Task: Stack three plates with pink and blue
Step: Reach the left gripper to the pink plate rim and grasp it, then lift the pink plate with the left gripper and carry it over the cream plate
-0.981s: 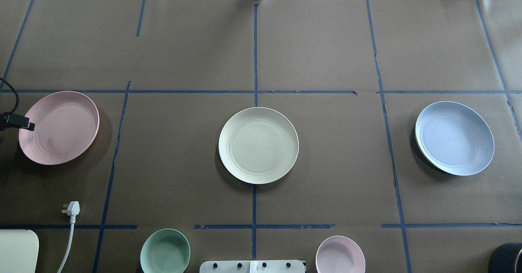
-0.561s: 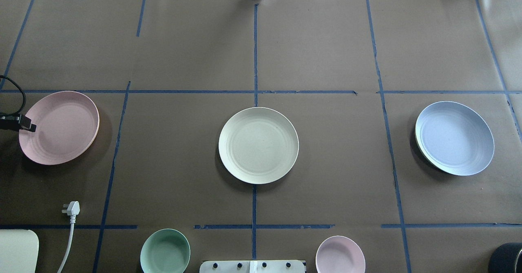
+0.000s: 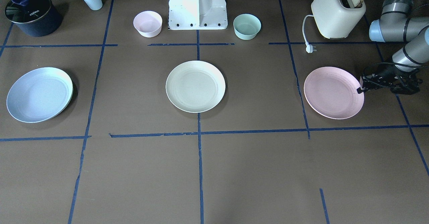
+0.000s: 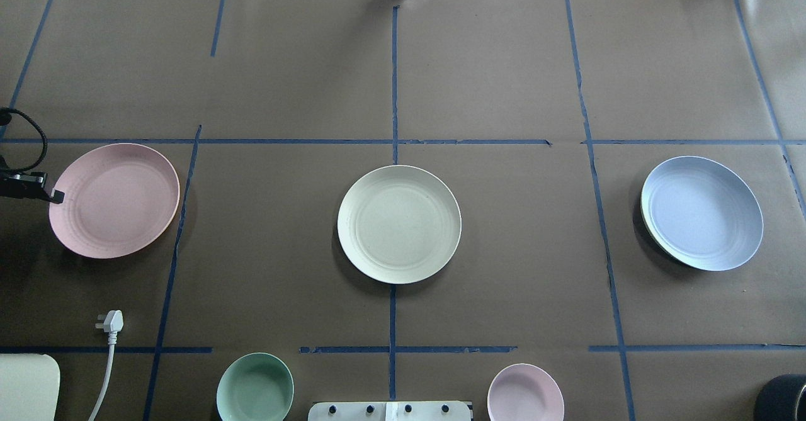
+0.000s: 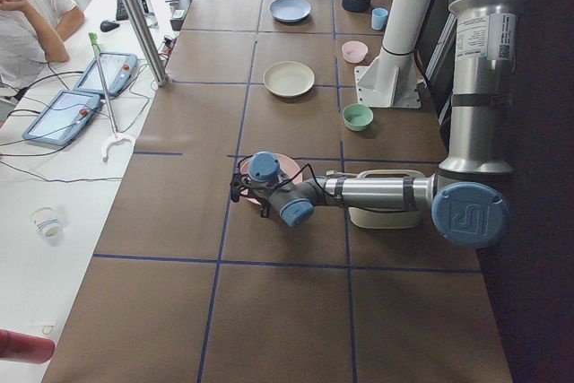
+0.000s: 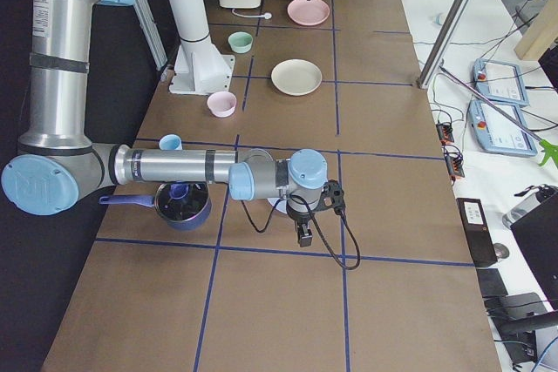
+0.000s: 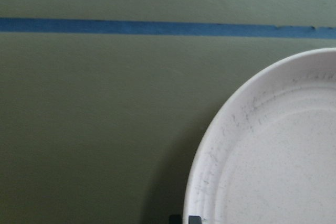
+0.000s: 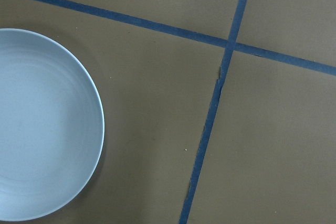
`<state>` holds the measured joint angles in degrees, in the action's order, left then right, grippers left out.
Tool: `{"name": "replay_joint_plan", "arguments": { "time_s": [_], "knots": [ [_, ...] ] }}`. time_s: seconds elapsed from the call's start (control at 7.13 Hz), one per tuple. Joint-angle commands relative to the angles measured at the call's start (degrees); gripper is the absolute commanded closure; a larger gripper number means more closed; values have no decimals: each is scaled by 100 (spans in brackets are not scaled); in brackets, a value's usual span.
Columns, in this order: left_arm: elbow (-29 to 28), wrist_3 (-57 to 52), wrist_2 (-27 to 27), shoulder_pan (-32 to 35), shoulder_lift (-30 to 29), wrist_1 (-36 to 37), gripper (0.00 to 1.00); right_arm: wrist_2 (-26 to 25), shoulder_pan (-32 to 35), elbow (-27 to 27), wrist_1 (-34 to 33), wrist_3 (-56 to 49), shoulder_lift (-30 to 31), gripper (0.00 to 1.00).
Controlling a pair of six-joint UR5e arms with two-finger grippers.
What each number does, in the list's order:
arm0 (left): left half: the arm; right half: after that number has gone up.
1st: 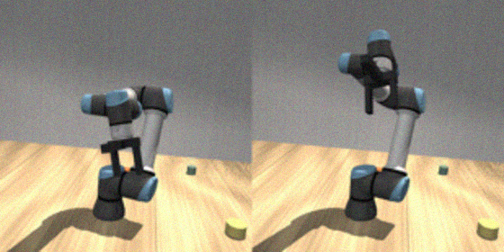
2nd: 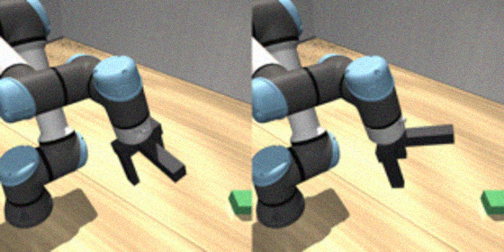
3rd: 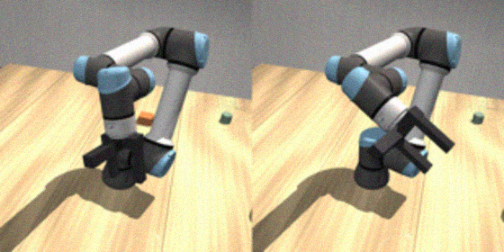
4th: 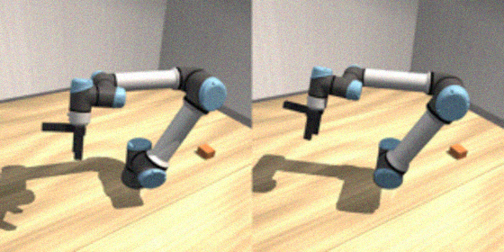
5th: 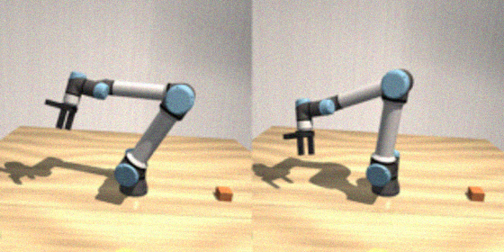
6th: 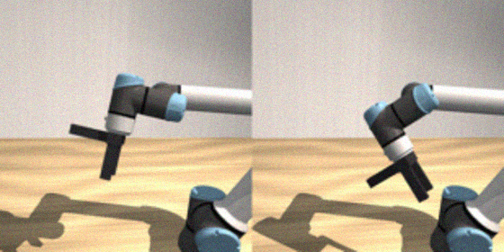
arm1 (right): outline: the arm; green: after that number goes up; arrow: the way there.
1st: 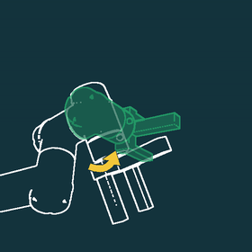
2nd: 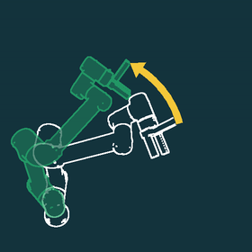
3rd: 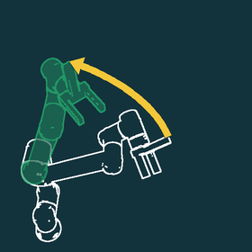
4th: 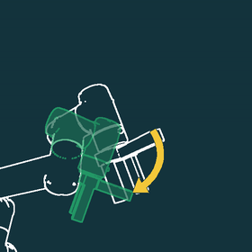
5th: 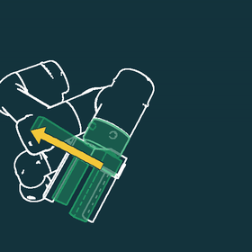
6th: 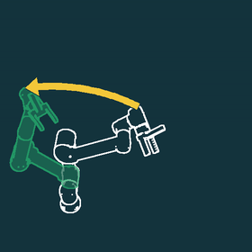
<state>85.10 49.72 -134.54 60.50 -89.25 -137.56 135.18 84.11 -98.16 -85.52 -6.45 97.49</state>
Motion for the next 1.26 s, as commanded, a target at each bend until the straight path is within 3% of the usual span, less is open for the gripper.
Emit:
{"name": "replay_joint_plan", "arguments": {
  "time_s": [0.0,0.14,0.42,0.56,0.7,0.84,1.12],
  "knots": [
    [365,1174,-99,-3,-546,54,100,0,0,-10,0,3,15,0],
    [454,1694,-90,-38,-1019,245,100,0,0,-10,0,3,15,0],
    [1232,2364,-20,-746,-1802,1601,100,0,0,-10,0,3,33,0],
    [1515,2646,441,-1168,-2189,2166,100,0,0,-10,0,3,33,0],
    [1527,3040,1247,-1955,-2497,2390,100,0,0,-10,0,3,33,0],
    [1388,3244,1681,-2520,-2788,2453,100,0,0,-2,0,3,33,0],
    [1325,3378,1923,-2893,-2992,2524,100,0,0,7,0,3,33,0]
  ]
}}
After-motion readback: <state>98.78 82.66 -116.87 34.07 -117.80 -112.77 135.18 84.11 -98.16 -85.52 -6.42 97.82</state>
